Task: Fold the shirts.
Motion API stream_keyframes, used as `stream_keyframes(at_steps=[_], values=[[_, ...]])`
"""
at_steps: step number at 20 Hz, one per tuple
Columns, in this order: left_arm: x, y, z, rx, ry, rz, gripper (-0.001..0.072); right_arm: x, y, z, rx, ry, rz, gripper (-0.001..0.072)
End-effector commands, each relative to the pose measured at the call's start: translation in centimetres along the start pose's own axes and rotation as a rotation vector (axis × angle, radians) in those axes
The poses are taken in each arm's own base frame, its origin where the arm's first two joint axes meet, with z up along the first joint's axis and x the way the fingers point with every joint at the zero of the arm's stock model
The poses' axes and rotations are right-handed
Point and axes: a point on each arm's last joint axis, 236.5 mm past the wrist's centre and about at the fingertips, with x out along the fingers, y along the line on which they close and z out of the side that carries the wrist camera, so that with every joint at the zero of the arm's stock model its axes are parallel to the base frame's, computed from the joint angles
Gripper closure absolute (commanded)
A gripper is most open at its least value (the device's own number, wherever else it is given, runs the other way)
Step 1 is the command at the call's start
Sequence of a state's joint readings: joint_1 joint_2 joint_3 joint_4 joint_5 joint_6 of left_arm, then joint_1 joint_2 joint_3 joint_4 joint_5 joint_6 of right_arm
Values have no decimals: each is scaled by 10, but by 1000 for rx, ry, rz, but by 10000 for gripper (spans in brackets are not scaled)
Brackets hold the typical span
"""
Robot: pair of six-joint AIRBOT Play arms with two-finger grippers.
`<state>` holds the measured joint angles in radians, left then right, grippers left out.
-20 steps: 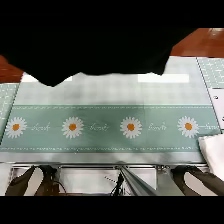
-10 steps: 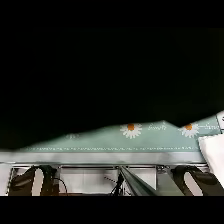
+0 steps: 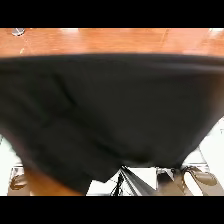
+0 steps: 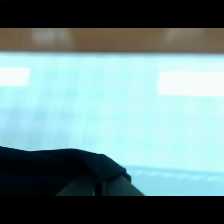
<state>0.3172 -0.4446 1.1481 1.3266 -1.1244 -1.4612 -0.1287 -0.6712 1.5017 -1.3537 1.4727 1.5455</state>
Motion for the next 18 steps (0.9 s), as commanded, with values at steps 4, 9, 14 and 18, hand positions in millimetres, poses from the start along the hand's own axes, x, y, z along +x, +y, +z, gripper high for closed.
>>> stream_keyframes(at_steps=[4, 9, 14, 18], values=[[171, -20, -87, -176, 337, -179, 689, 188, -12, -31, 133, 202, 119, 684], [292, -44, -129, -201, 532, -233, 688, 323, -22, -41, 294, 296, 187, 684], [356, -47, -145, -394, 632, -201, 687, 408, -39, -32, 423, 335, 176, 684], [346, -68, -172, -347, 745, -274, 687, 436, -41, -54, 435, 418, 184, 684]])
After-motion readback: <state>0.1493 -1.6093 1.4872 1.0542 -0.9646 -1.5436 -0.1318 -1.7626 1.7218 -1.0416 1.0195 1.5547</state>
